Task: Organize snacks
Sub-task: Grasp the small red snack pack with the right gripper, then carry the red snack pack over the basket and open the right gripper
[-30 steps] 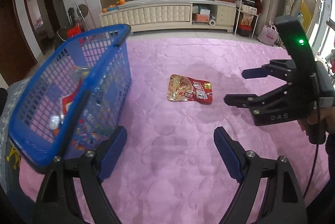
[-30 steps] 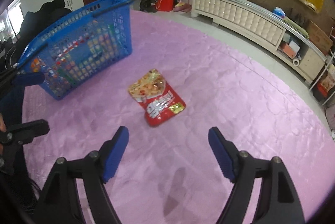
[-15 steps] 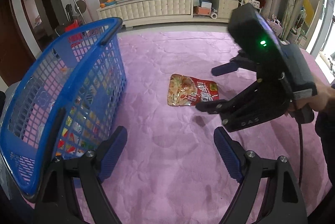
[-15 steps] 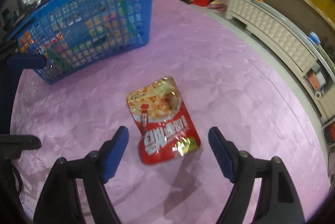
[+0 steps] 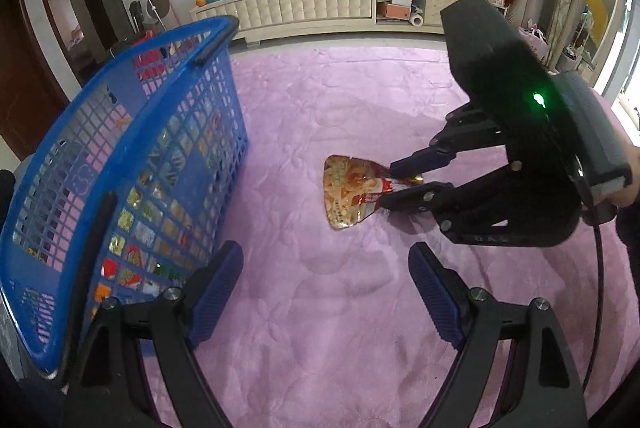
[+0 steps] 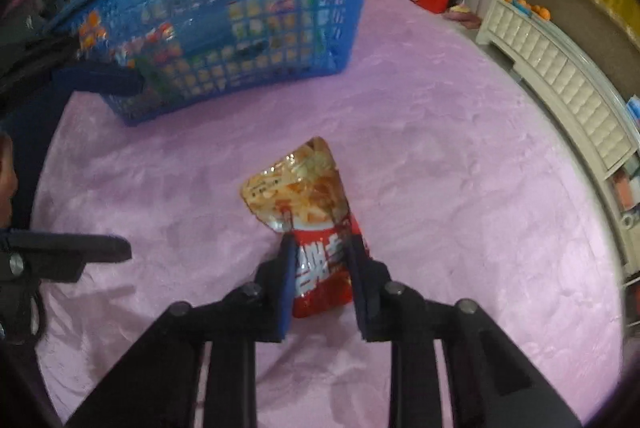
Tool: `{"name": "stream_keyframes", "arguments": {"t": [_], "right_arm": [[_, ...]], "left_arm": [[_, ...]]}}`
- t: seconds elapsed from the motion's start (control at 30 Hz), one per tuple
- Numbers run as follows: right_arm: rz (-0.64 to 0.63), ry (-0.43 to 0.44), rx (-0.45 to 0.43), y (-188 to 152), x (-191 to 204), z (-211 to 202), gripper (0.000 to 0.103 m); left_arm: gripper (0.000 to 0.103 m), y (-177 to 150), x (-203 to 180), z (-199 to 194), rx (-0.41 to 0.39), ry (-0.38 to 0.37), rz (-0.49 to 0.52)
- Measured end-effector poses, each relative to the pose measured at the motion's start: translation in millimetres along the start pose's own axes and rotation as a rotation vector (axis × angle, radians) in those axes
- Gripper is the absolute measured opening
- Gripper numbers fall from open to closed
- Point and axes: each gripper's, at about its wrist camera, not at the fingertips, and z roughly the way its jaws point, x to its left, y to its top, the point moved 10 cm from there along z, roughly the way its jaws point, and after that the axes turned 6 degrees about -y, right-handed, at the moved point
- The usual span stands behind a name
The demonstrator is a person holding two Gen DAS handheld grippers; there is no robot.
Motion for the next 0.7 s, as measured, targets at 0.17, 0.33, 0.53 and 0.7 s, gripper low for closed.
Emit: {"name": "stream_keyframes", "arguments": {"t": [0.17, 0.33, 0.53, 0.7], "right_arm": [[0.069, -0.012, -0.002, -10.3, 0.0, -9.9, 0.025], [0.169, -0.019, -0.040, -24.6, 1.3, -31.7, 0.024], [0.242, -0.067, -0.084, -23.6, 5.0, -81.9, 0.024], [0.247, -0.114, -0.116, -5.3, 10.2, -124.1, 0.024]], "left_arm": [[0.084, -7.5, -2.1, -7.5, -0.004, -0.006, 0.006], [0.084, -6.1, -4.2, -20.6, -0.024, -0.024, 0.007], [0.084, -5.3, -10.1, -47.8, -0.075, -0.029, 0.027], [0.084, -2.8, -8.6, -79.9, -0.139, -0.044, 0.021]]}}
